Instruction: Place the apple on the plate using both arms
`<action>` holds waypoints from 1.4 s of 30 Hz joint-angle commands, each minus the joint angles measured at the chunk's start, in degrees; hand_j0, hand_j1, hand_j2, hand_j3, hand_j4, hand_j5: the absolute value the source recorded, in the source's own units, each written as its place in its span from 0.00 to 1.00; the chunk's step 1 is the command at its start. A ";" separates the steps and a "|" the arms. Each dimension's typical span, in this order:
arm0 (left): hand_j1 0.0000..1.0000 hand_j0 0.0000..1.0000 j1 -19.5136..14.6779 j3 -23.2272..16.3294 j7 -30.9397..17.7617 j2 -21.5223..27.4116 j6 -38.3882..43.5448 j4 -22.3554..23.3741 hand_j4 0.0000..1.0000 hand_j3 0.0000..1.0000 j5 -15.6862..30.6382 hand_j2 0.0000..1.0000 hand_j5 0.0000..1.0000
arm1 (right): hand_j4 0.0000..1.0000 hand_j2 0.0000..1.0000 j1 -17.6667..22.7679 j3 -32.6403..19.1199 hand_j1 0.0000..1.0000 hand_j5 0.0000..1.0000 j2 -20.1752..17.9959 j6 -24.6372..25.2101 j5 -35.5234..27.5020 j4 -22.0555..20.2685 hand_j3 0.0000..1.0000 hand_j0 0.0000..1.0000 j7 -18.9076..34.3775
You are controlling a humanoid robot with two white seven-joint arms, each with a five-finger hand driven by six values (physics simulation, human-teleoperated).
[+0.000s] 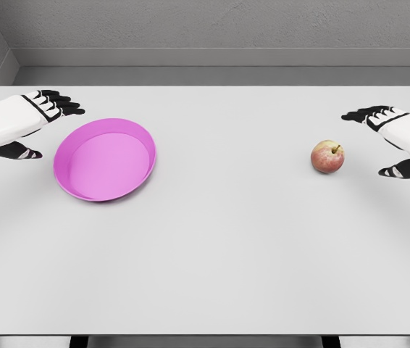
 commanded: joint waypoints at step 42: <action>1.00 1.00 -0.09 0.28 0.03 0.36 0.04 0.14 1.00 1.00 0.37 1.00 1.00 | 1.00 1.00 -27.33 25.46 1.00 1.00 11.79 22.69 -0.09 11.76 1.00 1.00 21.68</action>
